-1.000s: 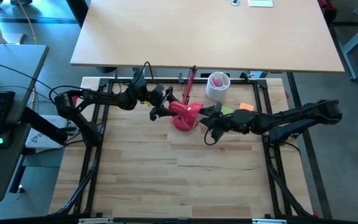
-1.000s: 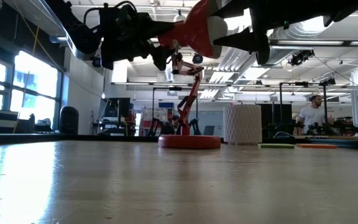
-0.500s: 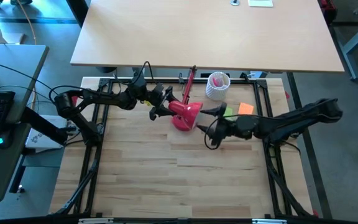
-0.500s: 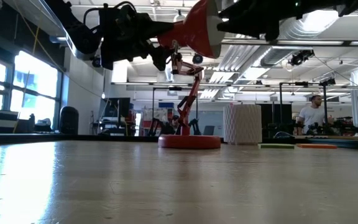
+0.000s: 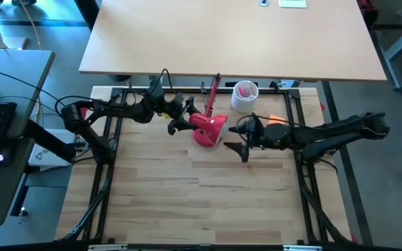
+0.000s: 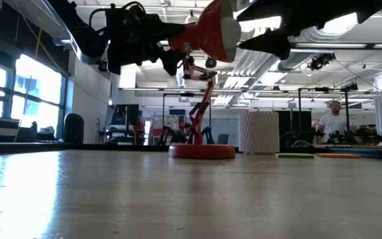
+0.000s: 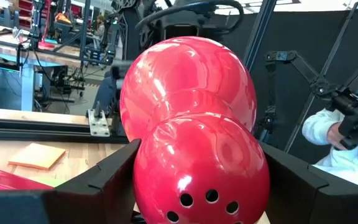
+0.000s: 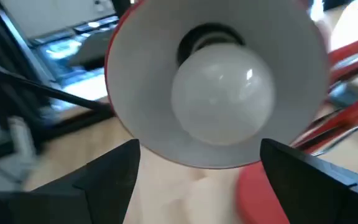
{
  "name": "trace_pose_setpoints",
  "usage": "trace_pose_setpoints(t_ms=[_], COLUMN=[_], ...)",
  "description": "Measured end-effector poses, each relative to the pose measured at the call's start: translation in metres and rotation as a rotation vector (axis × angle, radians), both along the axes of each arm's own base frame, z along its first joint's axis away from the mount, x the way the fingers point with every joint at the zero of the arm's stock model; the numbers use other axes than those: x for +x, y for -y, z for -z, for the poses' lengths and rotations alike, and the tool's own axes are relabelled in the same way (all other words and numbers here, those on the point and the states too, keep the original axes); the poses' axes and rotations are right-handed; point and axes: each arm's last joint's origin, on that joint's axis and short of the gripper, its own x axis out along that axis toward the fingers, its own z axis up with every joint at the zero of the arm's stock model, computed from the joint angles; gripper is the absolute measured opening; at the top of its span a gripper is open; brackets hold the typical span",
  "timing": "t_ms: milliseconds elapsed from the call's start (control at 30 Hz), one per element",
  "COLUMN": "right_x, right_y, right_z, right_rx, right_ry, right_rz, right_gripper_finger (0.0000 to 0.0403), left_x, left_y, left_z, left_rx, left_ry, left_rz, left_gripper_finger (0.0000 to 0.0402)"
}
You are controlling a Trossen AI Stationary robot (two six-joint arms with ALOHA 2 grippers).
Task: Screw lightbulb
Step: Remove the lightbulb from the red lamp
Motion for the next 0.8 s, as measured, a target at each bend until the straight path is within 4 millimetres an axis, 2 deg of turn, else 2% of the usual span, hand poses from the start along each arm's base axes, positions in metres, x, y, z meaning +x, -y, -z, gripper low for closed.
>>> trace_pose_setpoints(t_ms=[133, 333, 467, 667, 800], right_x=[0.007, 0.015, 0.016, 0.016, 0.016], right_y=[0.009, 0.02, 0.025, 0.029, 0.029], right_z=[0.001, 0.002, 0.004, 0.003, 0.002], right_rx=[0.094, 0.111, 0.076, -0.066, -0.274], right_ry=[0.048, 0.103, 0.09, 0.069, 0.031], right_rz=[0.012, 0.011, 0.019, 0.008, -0.016], right_gripper_finger=[0.033, 0.0329, 0.0308, 0.0243, 0.0219], left_x=[0.0, 0.0, 0.0, 0.0, 0.0], left_y=[0.0, 0.0, 0.0, 0.0, 0.0], left_z=[0.0, 0.0, 0.0, 0.0, 0.0], left_rx=[0.001, 0.003, 0.003, 0.004, 0.004], left_ry=[0.001, 0.001, 0.001, 0.001, 0.001], left_rz=[0.0, -0.001, -0.002, 0.001, 0.001], left_gripper_finger=[0.0257, 0.0257, 0.0257, 0.0257, 0.0257])
